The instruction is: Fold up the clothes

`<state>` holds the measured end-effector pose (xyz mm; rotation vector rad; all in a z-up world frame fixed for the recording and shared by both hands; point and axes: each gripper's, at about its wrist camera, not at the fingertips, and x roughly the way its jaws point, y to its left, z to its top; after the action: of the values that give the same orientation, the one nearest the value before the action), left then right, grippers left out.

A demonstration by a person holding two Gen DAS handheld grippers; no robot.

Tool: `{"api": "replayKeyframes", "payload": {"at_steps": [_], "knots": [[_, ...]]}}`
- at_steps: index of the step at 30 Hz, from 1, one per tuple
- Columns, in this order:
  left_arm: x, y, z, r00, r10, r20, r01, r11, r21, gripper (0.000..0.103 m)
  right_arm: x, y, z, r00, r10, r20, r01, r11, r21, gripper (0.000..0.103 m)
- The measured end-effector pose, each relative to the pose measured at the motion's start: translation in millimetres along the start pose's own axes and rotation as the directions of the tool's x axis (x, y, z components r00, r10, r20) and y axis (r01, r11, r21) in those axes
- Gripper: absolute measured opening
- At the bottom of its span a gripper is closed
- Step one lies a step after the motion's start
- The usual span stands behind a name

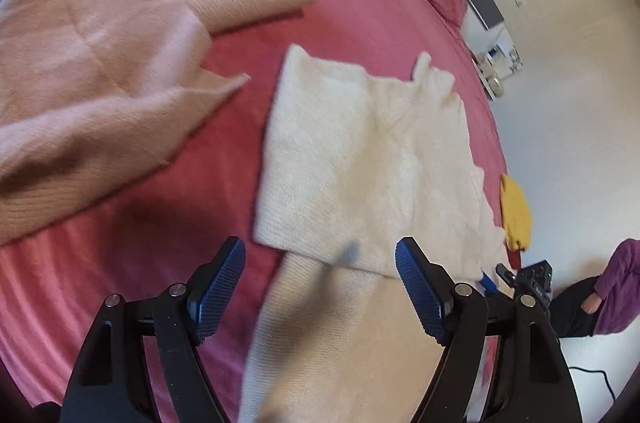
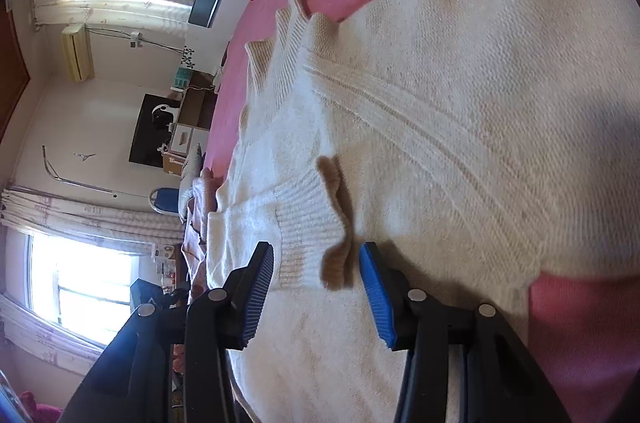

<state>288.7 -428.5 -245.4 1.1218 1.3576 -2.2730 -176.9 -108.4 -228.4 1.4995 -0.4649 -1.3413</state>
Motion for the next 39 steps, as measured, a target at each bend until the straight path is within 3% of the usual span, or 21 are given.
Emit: {"api": "replayKeyframes", "payload": {"at_steps": [6, 13, 17, 22, 29, 34, 37, 39], "knots": [[18, -14, -9, 0.989, -0.141, -0.051, 0.140, 0.990, -0.037, 0.079, 0, -11, -14, 0.998, 0.056, -0.012, -0.055, 0.996, 0.069, 0.047], [27, -6, 1, 0.986, -0.164, 0.007, 0.163, 0.979, -0.123, 0.079, 18, -1, -1, 0.995, 0.101, -0.015, -0.101, 0.994, 0.036, 0.047], [29, 5, 9, 0.985, -0.167, 0.049, 0.173, 0.968, -0.180, 0.079, 31, 7, 9, 0.999, 0.040, -0.030, -0.041, 0.999, -0.015, 0.041], [30, 0, 7, 0.988, -0.138, 0.063, 0.147, 0.977, -0.157, 0.079, 35, 14, 12, 0.999, -0.039, -0.030, 0.036, 0.996, -0.084, 0.008], [34, -5, 4, 0.991, -0.109, 0.078, 0.118, 0.985, -0.123, 0.079, 18, 29, 3, 0.995, -0.096, 0.019, 0.098, 0.981, -0.168, 0.005], [36, -5, 0, 0.992, -0.095, 0.080, 0.104, 0.987, -0.124, 0.079, -22, 73, -1, 0.993, -0.003, 0.118, 0.040, 0.951, -0.308, 0.004], [40, -6, -7, 0.995, -0.076, 0.066, 0.083, 0.991, -0.107, 0.079, -33, 70, -2, 0.989, -0.061, 0.132, 0.101, 0.941, -0.323, 0.005], [38, -6, -12, 0.996, -0.066, 0.056, 0.071, 0.993, -0.098, 0.079, -26, 50, -4, 0.982, -0.154, 0.106, 0.180, 0.938, -0.296, 0.005]]}}
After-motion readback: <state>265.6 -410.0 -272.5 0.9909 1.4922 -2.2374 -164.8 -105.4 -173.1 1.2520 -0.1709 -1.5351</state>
